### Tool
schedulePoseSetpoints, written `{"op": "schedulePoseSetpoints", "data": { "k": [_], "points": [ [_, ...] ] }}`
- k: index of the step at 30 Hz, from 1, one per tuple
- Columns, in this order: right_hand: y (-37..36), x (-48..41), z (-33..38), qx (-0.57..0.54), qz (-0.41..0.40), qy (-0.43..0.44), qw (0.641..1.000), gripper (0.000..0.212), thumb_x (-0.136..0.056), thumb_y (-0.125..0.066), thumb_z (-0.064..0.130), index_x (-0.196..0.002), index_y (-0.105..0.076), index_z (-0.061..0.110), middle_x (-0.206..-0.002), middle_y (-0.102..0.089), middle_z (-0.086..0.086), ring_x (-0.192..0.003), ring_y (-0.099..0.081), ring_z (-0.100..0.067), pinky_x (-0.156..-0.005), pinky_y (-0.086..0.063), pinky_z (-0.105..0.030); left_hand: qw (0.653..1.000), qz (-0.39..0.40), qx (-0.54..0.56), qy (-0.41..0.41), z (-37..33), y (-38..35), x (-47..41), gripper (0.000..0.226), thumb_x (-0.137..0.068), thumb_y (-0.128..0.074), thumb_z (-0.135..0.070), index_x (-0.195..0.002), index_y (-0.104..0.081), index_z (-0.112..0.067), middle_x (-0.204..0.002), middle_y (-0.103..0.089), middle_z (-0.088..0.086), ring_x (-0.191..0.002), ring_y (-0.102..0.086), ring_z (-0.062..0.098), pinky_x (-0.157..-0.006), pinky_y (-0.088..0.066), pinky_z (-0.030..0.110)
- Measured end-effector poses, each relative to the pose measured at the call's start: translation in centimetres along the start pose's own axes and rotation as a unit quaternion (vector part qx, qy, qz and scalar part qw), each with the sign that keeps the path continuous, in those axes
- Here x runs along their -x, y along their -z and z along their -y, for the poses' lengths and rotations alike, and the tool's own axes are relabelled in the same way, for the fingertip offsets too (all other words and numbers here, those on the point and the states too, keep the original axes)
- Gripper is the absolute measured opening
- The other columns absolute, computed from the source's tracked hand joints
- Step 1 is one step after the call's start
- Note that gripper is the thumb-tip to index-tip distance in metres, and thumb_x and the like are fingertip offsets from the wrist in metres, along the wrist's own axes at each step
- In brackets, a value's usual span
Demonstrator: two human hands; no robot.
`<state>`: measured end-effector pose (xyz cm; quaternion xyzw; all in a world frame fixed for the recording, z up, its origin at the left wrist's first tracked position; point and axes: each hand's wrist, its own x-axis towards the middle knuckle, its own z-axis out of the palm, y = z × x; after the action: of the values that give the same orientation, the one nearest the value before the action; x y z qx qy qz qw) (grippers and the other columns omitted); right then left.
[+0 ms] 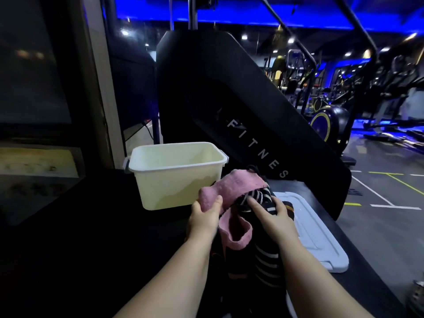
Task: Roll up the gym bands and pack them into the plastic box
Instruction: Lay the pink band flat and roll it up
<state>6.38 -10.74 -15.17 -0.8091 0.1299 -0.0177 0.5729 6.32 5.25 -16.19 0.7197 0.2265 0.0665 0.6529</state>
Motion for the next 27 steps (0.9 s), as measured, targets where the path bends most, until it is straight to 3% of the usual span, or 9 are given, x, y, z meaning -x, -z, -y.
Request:
{"op": "schedulePoseSetpoints", "data": {
  "k": [2, 6, 9, 12, 15, 16, 19, 23, 27],
  "points": [
    [-0.1, 0.7, 0.1, -0.04, 0.016, 0.017, 0.999, 0.1, -0.053, -0.068, 0.083, -0.14, -0.041, 0.041, -0.14, -0.049, 0.0, -0.126, -0.049, -0.024, -0.106, -0.04, -0.04, 0.999, 0.014, 0.028, -0.021, -0.1, 0.2, 0.7, 0.073, -0.083, -0.065, -0.057, -0.14, -0.042, -0.017, -0.135, -0.056, 0.012, -0.121, -0.054, 0.032, -0.104, -0.042, 0.04],
    [-0.8, 2.6, 0.2, -0.096, 0.043, 0.064, 0.992, 0.089, -0.054, -0.067, 0.083, -0.129, -0.053, 0.037, -0.115, -0.065, 0.003, -0.107, -0.062, -0.019, -0.102, -0.045, -0.038, 0.996, 0.02, 0.059, -0.062, -0.4, 1.5, 3.1, 0.067, -0.087, -0.066, -0.045, -0.138, -0.039, -0.012, -0.133, -0.055, 0.017, -0.119, -0.054, 0.033, -0.104, -0.042, 0.039],
    [-2.4, 3.9, 0.0, -0.109, 0.056, 0.083, 0.989, 0.102, -0.039, -0.065, 0.093, -0.127, -0.056, 0.04, -0.116, -0.067, 0.002, -0.107, -0.064, -0.019, -0.103, -0.046, -0.042, 0.995, 0.004, 0.067, -0.075, -0.2, 4.1, 5.0, 0.07, -0.086, -0.067, -0.043, -0.141, -0.036, -0.012, -0.134, -0.055, 0.017, -0.12, -0.054, 0.033, -0.104, -0.042, 0.04],
    [-4.6, 6.0, 1.0, -0.126, 0.086, 0.1, 0.983, 0.091, -0.047, -0.064, 0.089, -0.123, -0.057, 0.04, -0.115, -0.068, 0.0, -0.106, -0.065, -0.02, -0.101, -0.048, -0.042, 0.993, -0.026, 0.069, -0.095, -0.7, 7.6, 6.5, 0.064, -0.088, -0.066, -0.039, -0.138, -0.038, -0.011, -0.132, -0.056, 0.018, -0.118, -0.056, 0.033, -0.102, -0.042, 0.039],
    [-7.7, 7.5, 3.0, -0.15, 0.123, 0.105, 0.975, 0.102, -0.048, -0.066, 0.09, -0.134, -0.05, 0.038, -0.123, -0.065, -0.001, -0.112, -0.063, -0.022, -0.104, -0.045, -0.044, 0.989, -0.06, 0.069, -0.118, -2.1, 11.5, 7.4, 0.063, -0.089, -0.065, -0.038, -0.138, -0.038, -0.011, -0.13, -0.057, 0.018, -0.117, -0.056, 0.033, -0.101, -0.043, 0.039],
    [-8.7, 8.2, 3.7, -0.158, 0.136, 0.109, 0.972, 0.099, -0.051, -0.068, 0.087, -0.135, -0.05, 0.037, -0.122, -0.066, 0.0, -0.111, -0.063, -0.021, -0.104, -0.045, -0.043, 0.987, -0.069, 0.07, -0.125, -2.5, 12.7, 7.7, 0.061, -0.089, -0.065, -0.039, -0.137, -0.039, -0.012, -0.13, -0.057, 0.018, -0.117, -0.056, 0.033, -0.102, -0.043, 0.04],
    [-11.2, 11.0, 5.6, -0.188, 0.177, 0.142, 0.955, 0.067, -0.073, -0.068, 0.068, -0.127, -0.059, 0.029, -0.113, -0.07, 0.0, -0.102, -0.067, -0.013, -0.094, -0.049, -0.03, 0.982, -0.096, 0.071, -0.146, -3.0, 16.2, 8.1, 0.053, -0.088, -0.066, -0.038, -0.128, -0.043, -0.013, -0.127, -0.058, 0.016, -0.115, -0.056, 0.031, -0.099, -0.044, 0.038],
    [-14.7, 13.3, 6.1, -0.226, 0.207, 0.14, 0.941, 0.056, -0.082, -0.062, 0.059, -0.124, -0.059, 0.022, -0.112, -0.07, -0.003, -0.095, -0.069, -0.008, -0.08, -0.049, -0.021, 0.976, -0.128, 0.051, -0.167, -2.4, 19.2, 8.4, 0.057, -0.088, -0.067, -0.034, -0.134, -0.043, -0.012, -0.129, -0.057, 0.013, -0.118, -0.055, 0.029, -0.091, -0.039, 0.028],
    [-16.6, 13.6, 5.0, -0.217, 0.194, 0.091, 0.952, 0.103, -0.05, -0.065, 0.089, -0.126, -0.059, 0.02, -0.116, -0.068, 0.002, -0.108, -0.063, -0.015, -0.103, -0.045, -0.038, 0.976, -0.146, 0.021, -0.16, -0.7, 20.1, 7.6, 0.065, -0.085, -0.069, -0.042, -0.138, -0.041, -0.017, -0.134, -0.055, 0.012, -0.12, -0.055, 0.032, -0.102, -0.043, 0.038]
  ]
}}
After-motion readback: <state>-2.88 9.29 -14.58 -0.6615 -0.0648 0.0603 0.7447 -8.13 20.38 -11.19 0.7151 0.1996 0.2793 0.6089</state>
